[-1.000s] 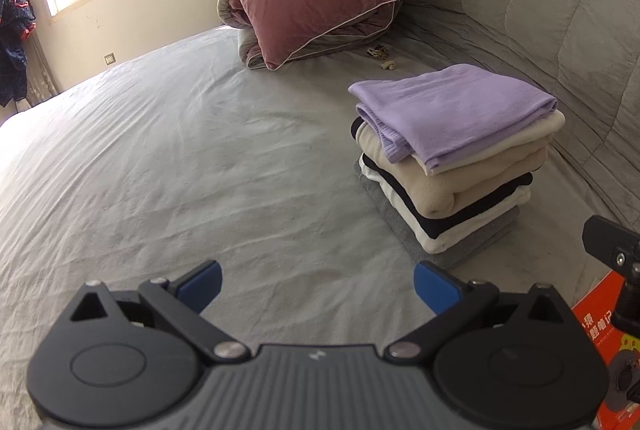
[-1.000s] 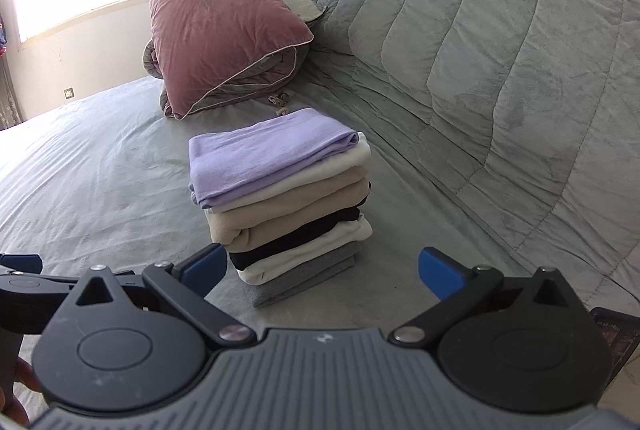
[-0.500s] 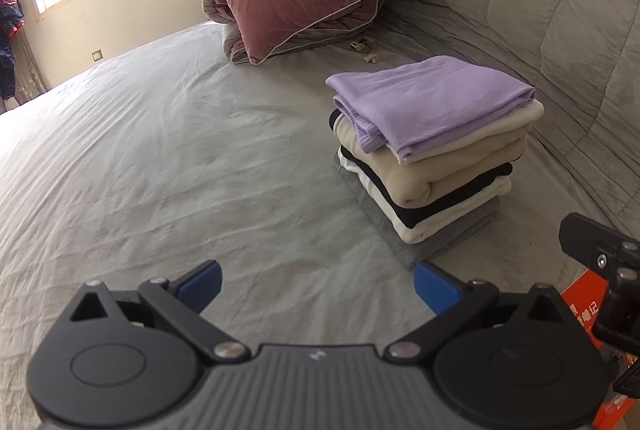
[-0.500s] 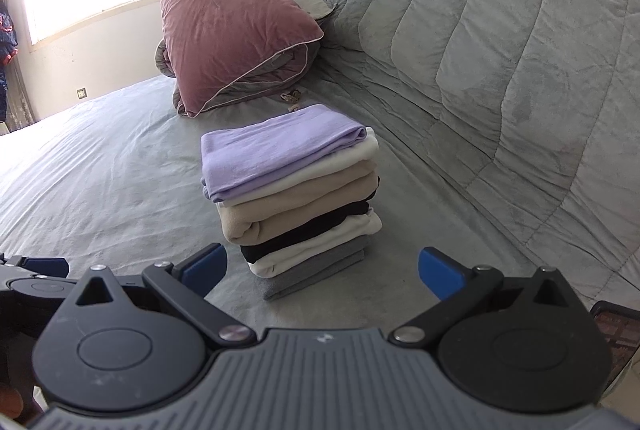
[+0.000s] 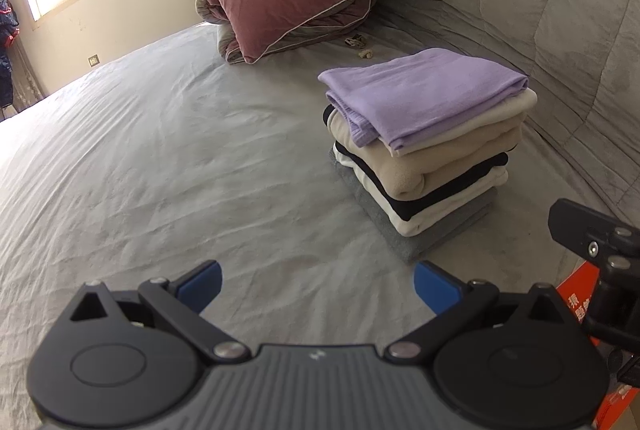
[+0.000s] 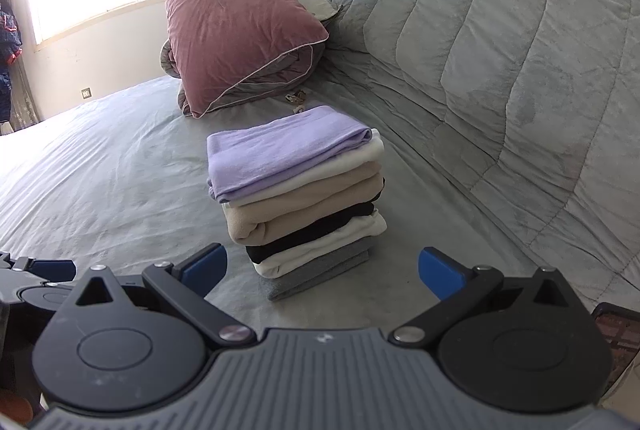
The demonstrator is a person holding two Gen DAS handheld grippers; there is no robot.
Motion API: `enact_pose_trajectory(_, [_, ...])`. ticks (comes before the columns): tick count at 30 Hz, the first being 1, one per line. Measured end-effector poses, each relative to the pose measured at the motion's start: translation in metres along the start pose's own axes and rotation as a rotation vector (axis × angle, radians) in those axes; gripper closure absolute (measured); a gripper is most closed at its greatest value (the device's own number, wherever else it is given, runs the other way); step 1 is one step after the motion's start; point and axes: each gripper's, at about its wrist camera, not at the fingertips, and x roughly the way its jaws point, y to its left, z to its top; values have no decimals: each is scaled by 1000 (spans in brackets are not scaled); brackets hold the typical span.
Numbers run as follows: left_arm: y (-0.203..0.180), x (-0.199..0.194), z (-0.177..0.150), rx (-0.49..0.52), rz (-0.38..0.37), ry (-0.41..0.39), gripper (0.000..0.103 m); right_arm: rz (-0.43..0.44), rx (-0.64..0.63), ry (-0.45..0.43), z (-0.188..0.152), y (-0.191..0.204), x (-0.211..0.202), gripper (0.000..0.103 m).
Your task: Fold clothes
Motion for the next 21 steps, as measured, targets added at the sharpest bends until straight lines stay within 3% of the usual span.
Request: enact_pose_trajectory(21, [-5,2,-1,10,-6,10,1,1,-1,4,1,-1,0,0])
